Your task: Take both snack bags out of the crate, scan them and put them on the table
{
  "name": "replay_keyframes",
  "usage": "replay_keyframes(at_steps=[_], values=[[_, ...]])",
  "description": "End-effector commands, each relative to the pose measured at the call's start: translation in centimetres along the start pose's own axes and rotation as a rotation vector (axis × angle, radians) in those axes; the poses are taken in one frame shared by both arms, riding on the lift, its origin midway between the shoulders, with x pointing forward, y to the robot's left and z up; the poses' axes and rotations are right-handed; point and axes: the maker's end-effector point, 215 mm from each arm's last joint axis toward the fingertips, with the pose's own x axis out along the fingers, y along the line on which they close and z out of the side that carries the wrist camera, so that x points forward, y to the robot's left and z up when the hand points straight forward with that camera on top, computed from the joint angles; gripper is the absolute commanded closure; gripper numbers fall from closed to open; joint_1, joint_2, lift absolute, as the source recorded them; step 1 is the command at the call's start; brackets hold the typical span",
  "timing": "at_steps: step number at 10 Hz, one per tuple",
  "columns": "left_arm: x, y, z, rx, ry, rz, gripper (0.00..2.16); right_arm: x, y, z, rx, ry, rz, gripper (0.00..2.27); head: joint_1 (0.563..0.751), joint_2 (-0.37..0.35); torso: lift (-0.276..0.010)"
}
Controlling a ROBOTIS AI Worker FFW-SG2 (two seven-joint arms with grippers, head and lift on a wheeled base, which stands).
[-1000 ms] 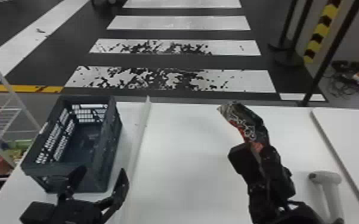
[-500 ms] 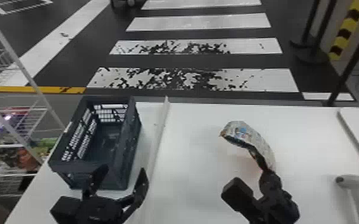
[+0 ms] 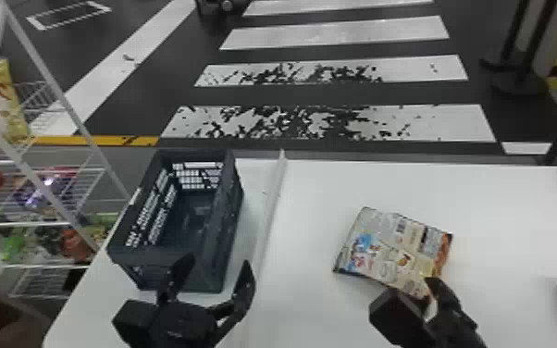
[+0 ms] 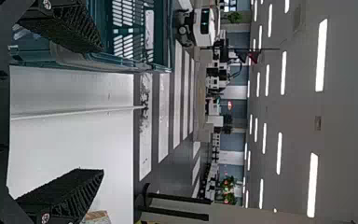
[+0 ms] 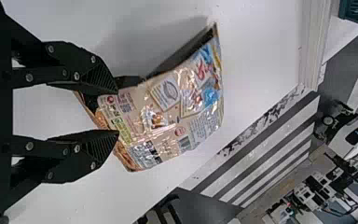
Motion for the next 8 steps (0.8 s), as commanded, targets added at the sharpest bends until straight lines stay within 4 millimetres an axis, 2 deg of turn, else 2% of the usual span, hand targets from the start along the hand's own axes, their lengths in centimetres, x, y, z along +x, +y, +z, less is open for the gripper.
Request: replay_keyframes(at_steps=[1, 2, 3, 5, 7, 8], values=[[0.0, 0.0, -0.1, -0.001, 0.002, 0.001, 0.08, -0.8, -0.5, 0.1, 0.116, -0.006, 0.093, 0.03, 0.695, 0.219, -0.092], [0.0, 0.1, -0.2, -0.002, 0.003, 0.004, 0.08, -1.2, -0.7, 0.8, 0.243, -0.04, 0.19, 0.06, 0.695, 0.224, -0.092], [0.2, 0.2, -0.1, -0.005, 0.002, 0.005, 0.08, -1.7, -1.1, 2.4, 0.385, -0.112, 0.292, 0.08, 0.695, 0.228, -0.092], [0.2, 0.3, -0.2, -0.006, 0.004, 0.007, 0.08, -3.5, -2.8, 7.2, 0.637, -0.313, 0.466, 0.09, 0.695, 0.246, -0.092], [0.2, 0.3, -0.2, -0.006, 0.004, 0.007, 0.08, -4.7, -5.0, 10.7, 0.79, -0.456, 0.551, 0.09, 0.695, 0.269, -0.092], [0.1, 0.2, -0.2, -0.007, 0.003, 0.006, 0.08, -4.7, -5.2, 11.6, 0.836, -0.49, 0.576, 0.09, 0.695, 0.274, -0.092]])
